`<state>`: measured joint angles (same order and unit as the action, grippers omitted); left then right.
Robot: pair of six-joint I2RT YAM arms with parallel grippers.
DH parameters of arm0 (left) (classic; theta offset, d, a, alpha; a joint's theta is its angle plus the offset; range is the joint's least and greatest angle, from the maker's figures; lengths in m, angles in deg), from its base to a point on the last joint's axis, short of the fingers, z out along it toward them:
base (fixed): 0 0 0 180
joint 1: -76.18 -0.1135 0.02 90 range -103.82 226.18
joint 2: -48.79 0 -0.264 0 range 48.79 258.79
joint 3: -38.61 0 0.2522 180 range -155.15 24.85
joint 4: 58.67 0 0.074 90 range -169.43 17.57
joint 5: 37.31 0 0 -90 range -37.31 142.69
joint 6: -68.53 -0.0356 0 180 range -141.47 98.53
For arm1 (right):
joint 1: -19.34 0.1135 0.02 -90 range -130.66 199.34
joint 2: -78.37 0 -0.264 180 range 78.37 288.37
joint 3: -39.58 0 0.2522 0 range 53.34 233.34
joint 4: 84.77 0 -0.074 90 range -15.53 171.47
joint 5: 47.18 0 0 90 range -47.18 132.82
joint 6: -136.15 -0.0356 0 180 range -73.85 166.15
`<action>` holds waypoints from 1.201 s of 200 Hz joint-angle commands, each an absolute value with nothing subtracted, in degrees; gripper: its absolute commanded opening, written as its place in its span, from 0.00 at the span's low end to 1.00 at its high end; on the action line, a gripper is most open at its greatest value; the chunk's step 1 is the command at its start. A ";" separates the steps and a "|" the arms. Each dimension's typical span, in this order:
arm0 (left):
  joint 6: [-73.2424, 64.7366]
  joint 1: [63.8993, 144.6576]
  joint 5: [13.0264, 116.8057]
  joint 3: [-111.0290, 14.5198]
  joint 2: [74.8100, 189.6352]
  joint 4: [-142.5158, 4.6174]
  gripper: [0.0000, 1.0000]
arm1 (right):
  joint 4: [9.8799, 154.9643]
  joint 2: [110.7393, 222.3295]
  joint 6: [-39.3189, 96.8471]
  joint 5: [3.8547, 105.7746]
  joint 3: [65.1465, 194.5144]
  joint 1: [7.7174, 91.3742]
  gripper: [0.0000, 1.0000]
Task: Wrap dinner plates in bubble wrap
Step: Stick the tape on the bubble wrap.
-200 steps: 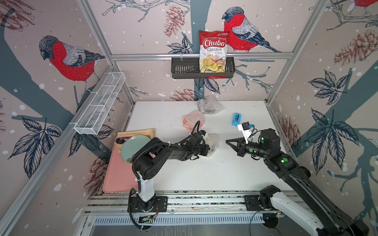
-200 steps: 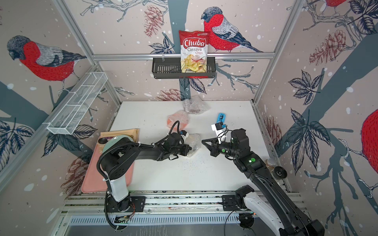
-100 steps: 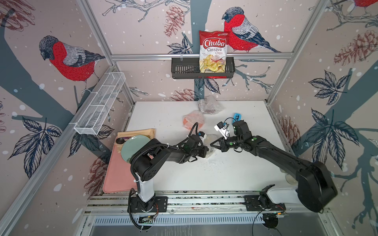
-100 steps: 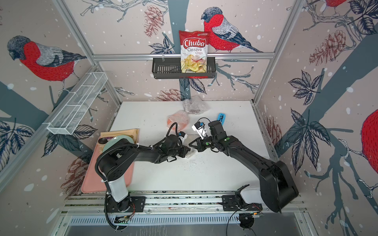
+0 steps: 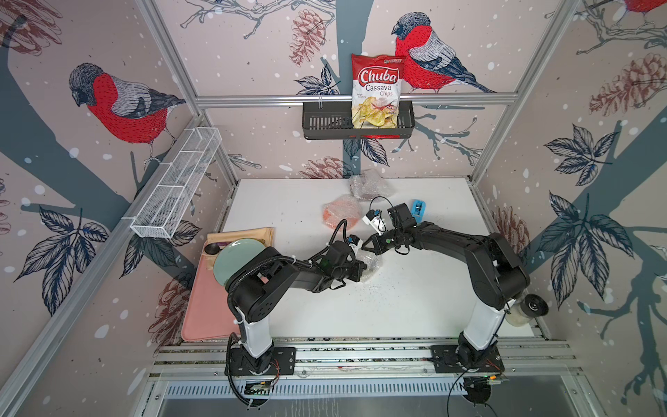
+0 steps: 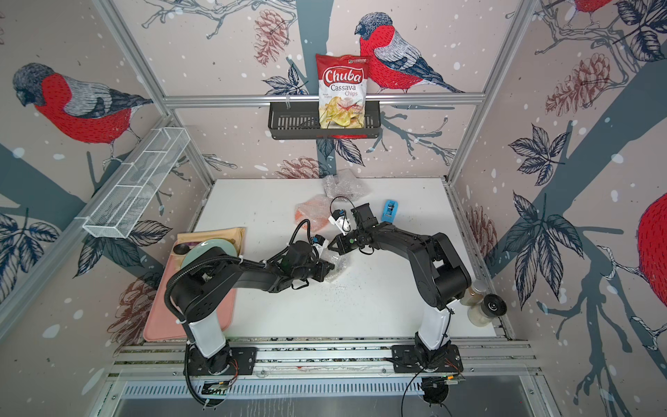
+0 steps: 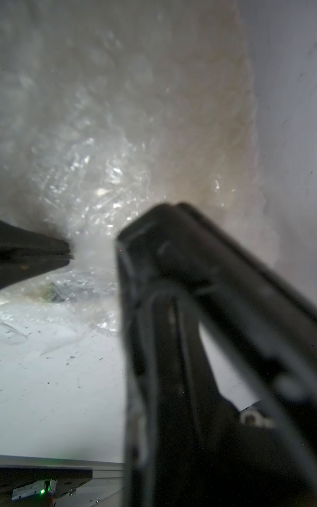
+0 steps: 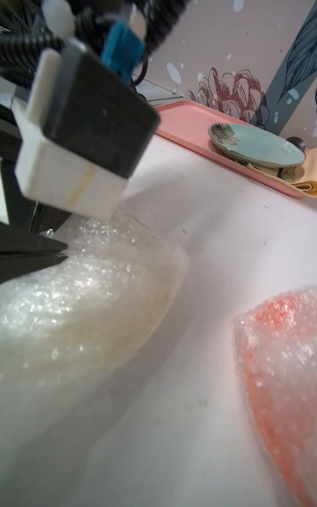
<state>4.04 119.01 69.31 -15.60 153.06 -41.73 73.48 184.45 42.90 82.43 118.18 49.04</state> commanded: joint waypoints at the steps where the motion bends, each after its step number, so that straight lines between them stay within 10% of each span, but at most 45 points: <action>1: 3.79 118.98 68.53 -14.97 153.13 -48.09 0.00 | 73.41 186.90 41.75 79.46 120.54 48.25 0.00; 145: 4.19 119.04 70.26 -9.06 145.94 -46.94 0.00 | 71.97 195.63 41.03 71.66 123.48 47.79 0.00; 240: 3.17 116.92 65.51 -14.92 135.09 -54.69 0.28 | 73.43 193.42 39.16 70.78 122.44 50.24 0.00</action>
